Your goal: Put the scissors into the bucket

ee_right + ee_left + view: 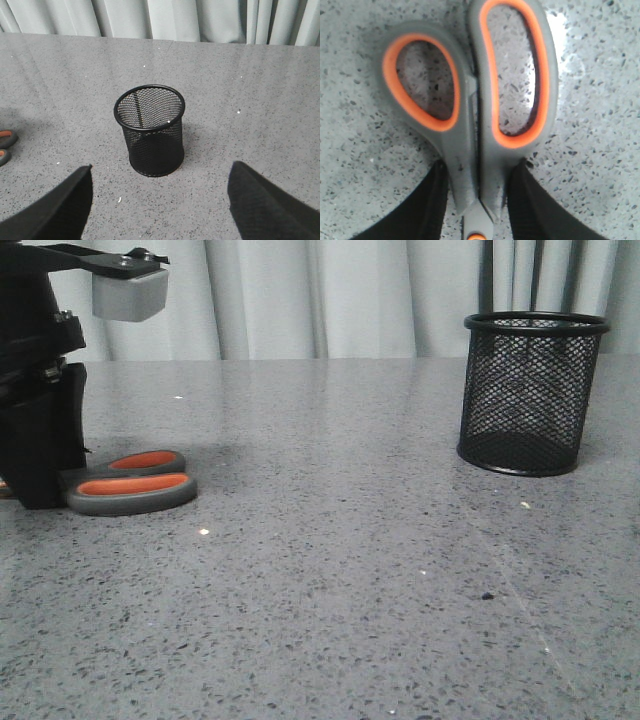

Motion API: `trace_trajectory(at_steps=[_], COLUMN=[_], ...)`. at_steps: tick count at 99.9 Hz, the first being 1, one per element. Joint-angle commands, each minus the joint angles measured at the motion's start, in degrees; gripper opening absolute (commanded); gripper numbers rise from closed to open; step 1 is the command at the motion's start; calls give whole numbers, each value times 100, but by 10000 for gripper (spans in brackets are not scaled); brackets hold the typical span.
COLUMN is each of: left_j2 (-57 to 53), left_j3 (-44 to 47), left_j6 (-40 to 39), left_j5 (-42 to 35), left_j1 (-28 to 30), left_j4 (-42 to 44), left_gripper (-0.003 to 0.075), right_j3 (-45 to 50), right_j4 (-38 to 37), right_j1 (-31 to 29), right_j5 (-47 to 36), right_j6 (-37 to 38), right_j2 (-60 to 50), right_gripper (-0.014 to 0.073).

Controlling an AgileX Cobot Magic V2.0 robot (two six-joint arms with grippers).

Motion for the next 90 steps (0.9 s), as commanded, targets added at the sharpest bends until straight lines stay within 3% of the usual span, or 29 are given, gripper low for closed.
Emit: trace_trajectory(at_steps=[1,21,40,59,74,90], left_j2=[-81,-523,-1127,-1803,-2244,-2358], left_j3=[-18,-178,-599,-953,-1033,-1033], left_j6=[-82,-264,-388,-354,-56,121], left_j5=[-27,-309,-714,-1070,-1483,-1968], left_j1=[-38,-38,-38,-203,-897,-1825], left_j4=[-362,-448,-826,-1355,-1469,-1425], left_gripper=[71,71,71,71,71,71], right_j3=[-178,-178,-189,-401,-499,-689], right_j4=[89,328,1255,3442,5502,6090], right_j1=[26,195,318,437,446,446], right_j5=[-325,-370,-551,-583,-448,296], right_j6=[-46,-46,-251,-1603,-2691,-3028], right_j2=[91,91,91,101,321,944], right_gripper=[508,508,508,508,509,511])
